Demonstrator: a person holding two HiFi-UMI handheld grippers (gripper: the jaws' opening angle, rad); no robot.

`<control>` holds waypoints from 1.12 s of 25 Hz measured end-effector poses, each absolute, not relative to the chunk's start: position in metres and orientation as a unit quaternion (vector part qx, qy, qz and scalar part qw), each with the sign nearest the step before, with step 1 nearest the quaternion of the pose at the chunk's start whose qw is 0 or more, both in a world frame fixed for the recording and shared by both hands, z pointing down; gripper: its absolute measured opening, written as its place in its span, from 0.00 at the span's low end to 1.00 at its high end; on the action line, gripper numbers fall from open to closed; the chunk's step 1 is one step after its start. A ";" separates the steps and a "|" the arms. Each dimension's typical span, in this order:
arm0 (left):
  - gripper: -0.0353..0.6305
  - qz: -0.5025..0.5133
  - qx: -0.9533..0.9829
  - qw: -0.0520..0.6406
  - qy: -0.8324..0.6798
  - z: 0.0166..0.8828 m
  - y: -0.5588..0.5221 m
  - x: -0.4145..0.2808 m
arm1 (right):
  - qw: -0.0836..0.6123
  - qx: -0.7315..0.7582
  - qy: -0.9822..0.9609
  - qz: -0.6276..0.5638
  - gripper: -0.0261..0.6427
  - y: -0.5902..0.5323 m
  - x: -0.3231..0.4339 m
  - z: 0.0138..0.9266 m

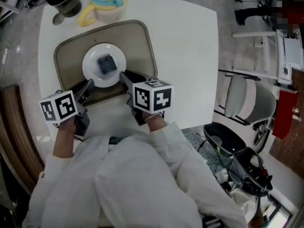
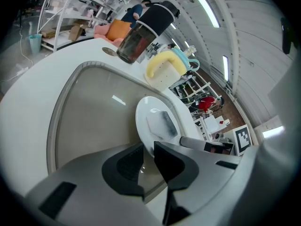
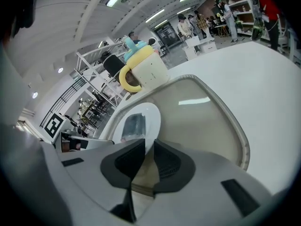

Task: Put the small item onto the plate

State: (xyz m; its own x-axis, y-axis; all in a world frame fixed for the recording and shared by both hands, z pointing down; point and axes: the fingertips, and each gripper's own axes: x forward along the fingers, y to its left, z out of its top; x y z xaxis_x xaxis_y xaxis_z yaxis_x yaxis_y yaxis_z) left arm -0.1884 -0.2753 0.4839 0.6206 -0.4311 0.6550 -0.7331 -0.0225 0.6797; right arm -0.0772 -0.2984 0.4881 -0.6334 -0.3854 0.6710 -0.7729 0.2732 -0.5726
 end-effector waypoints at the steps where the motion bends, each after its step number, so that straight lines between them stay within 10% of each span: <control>1: 0.14 0.134 0.701 0.565 -0.414 0.484 -0.275 -0.189 | 0.208 0.376 -0.771 0.470 0.13 -0.298 -0.078 0.488; 28: 0.14 0.113 0.697 0.575 -0.414 0.495 -0.252 -0.202 | 0.236 0.388 -0.783 0.425 0.13 -0.275 -0.080 0.497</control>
State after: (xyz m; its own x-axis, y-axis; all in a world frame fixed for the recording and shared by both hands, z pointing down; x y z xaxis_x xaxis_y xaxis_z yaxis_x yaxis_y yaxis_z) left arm -0.2022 -0.2516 0.4945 0.6319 -0.4467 0.6333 -0.7069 0.0027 0.7073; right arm -0.0798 -0.2748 0.4972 -0.5875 -0.4071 0.6994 -0.8083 0.3379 -0.4822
